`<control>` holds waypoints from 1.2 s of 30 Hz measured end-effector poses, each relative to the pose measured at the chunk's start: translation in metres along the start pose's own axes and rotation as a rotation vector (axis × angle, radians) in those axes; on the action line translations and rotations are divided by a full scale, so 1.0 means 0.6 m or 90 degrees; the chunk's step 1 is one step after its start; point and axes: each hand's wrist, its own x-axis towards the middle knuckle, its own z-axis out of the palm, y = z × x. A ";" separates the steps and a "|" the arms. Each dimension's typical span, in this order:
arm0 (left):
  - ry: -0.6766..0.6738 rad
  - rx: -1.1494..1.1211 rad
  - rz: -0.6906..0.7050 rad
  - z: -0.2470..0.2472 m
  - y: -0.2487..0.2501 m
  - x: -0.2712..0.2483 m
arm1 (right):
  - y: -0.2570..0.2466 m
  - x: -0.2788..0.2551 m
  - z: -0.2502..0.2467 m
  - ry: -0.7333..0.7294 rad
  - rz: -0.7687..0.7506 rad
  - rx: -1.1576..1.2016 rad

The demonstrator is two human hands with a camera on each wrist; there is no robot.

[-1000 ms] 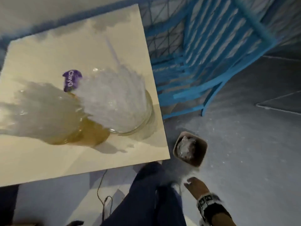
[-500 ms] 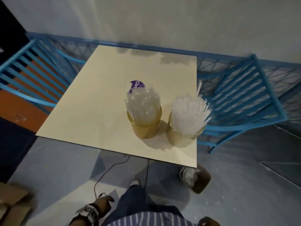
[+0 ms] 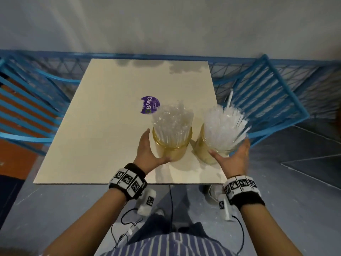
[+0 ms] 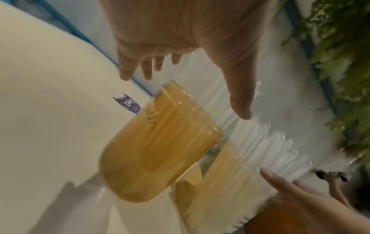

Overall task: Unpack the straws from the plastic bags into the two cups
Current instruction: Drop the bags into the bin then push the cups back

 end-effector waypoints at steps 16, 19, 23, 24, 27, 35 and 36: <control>0.113 -0.012 -0.033 0.037 0.040 0.152 | -0.037 0.099 0.055 -0.053 -0.090 0.007; 0.120 0.010 -0.063 0.030 0.056 0.200 | -0.055 0.148 0.073 -0.062 -0.107 0.018; 0.138 0.011 -0.081 0.019 0.074 0.264 | -0.081 0.209 0.100 -0.071 -0.110 0.025; 0.136 0.018 -0.087 0.015 0.081 0.281 | -0.089 0.225 0.107 -0.069 -0.113 0.027; 0.125 0.051 -0.108 0.006 0.095 0.336 | -0.115 0.277 0.129 -0.073 -0.126 0.018; 0.112 0.063 -0.116 -0.009 0.110 0.484 | -0.166 0.409 0.195 -0.070 -0.134 0.013; 0.111 0.059 -0.115 -0.011 0.114 0.503 | -0.174 0.426 0.205 -0.068 -0.136 0.016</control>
